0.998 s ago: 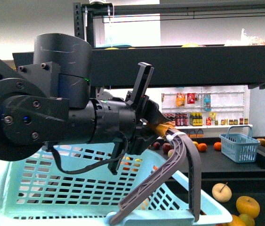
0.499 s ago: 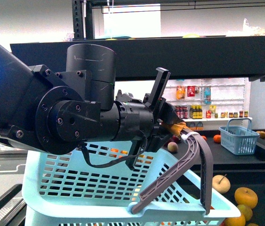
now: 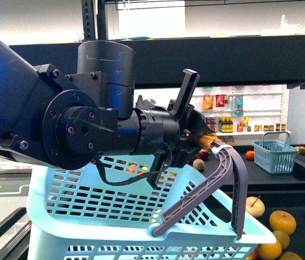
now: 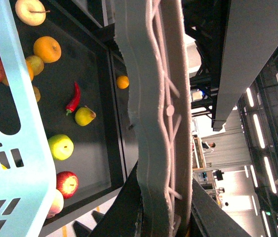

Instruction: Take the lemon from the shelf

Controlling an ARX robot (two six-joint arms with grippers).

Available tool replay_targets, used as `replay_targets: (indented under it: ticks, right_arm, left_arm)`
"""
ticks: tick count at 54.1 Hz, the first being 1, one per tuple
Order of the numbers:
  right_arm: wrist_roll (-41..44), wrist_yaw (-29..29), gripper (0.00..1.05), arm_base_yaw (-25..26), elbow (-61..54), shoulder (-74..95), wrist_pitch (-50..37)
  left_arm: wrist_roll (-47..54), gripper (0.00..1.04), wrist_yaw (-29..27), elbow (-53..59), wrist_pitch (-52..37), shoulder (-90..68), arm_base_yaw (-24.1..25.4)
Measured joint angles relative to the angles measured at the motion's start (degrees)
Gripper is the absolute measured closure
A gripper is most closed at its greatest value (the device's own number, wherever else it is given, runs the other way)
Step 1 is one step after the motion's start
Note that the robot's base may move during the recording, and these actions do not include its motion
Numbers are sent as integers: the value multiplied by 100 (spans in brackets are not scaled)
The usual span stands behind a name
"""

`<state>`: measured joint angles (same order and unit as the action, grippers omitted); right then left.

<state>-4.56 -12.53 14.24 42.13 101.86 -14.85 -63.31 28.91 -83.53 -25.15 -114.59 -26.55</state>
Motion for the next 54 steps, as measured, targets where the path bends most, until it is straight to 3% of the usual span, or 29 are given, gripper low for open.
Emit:
replay_targets:
  ticks: [19, 32, 54]
  right_arm:
    - [782, 570, 8, -544, 1672, 2234, 302]
    - [1119, 951, 8, -654, 2345, 3305, 173]
    - [1320, 1062, 8, -723, 3040, 4221, 48]
  left_arm:
    - [2, 93, -11, -2, 0, 0, 2]
    - [2, 93, -2, -2, 0, 0, 0]
    - [2, 93, -11, -2, 0, 0, 2]
